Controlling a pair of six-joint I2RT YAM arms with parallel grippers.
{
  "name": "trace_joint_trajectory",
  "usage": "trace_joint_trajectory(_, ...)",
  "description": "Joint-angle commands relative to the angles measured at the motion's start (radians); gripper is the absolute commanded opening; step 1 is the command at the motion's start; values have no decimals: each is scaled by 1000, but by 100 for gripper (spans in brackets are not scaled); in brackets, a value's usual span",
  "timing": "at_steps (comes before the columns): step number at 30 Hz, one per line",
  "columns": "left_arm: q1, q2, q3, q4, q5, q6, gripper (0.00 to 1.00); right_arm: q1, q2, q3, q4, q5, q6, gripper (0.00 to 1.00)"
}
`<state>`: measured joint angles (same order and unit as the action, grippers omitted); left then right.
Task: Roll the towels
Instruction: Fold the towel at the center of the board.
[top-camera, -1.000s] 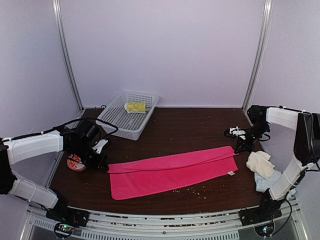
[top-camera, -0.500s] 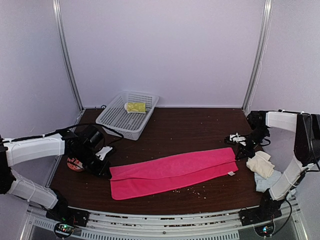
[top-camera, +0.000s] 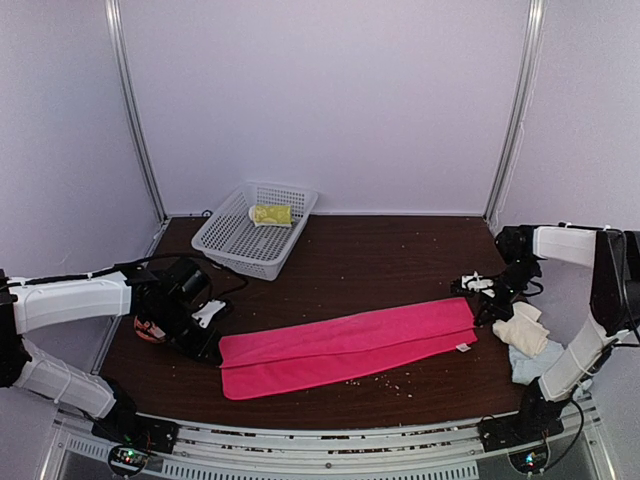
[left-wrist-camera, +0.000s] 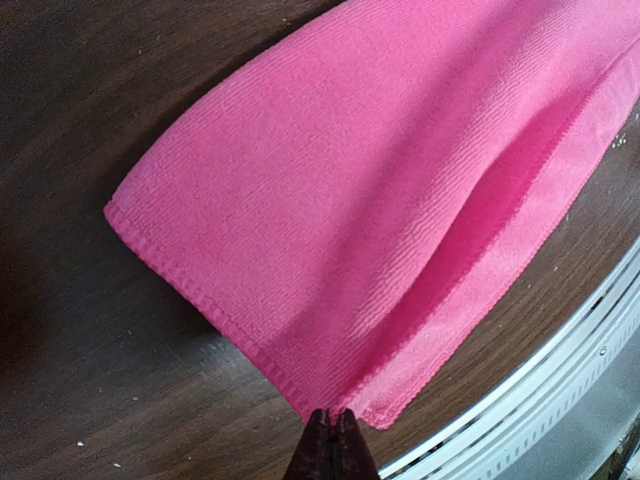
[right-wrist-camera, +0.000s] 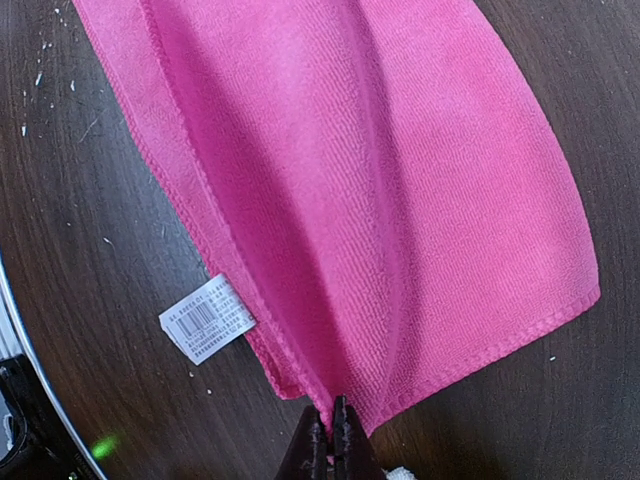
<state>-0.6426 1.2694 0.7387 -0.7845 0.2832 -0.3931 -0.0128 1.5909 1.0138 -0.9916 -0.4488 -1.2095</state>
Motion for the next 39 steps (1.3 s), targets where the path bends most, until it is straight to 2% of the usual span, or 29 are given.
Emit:
trace_joint_trajectory(1,-5,-19,-6,-21,-16,-13,0,-23,-17,1,-22,23,-20,0)
trace_joint_trajectory(9,-38,-6,-8,-22,6,-1,0,-55,-7,7,-50,21,-60,0)
trace_joint_trajectory(15,-83,42,-10,-21,7,-1,0,-55,-17,-35,-7,37,-61,0)
trace_joint_trajectory(24,-87,50,-6,-32,-17,-12,0,-55,-8,-55,-2,30,-67,0)
trace_joint_trajectory(39,-117,48,-15,-41,37,14,0,-47,-31,-98,3,35,-97,1)
